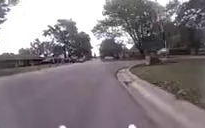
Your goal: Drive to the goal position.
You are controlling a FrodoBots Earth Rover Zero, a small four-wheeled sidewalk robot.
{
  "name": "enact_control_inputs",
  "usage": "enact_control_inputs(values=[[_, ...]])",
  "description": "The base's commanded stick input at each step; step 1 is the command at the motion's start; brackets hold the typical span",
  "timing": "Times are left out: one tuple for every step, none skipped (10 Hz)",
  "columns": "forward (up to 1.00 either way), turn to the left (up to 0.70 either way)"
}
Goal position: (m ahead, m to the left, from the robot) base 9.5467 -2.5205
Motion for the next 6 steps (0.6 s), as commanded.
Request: enact_control_inputs(values=[[1.00,0.00],[1.00,0.00],[1.00,0.00],[1.00,0.00],[1.00,0.00],[1.00,0.00]])
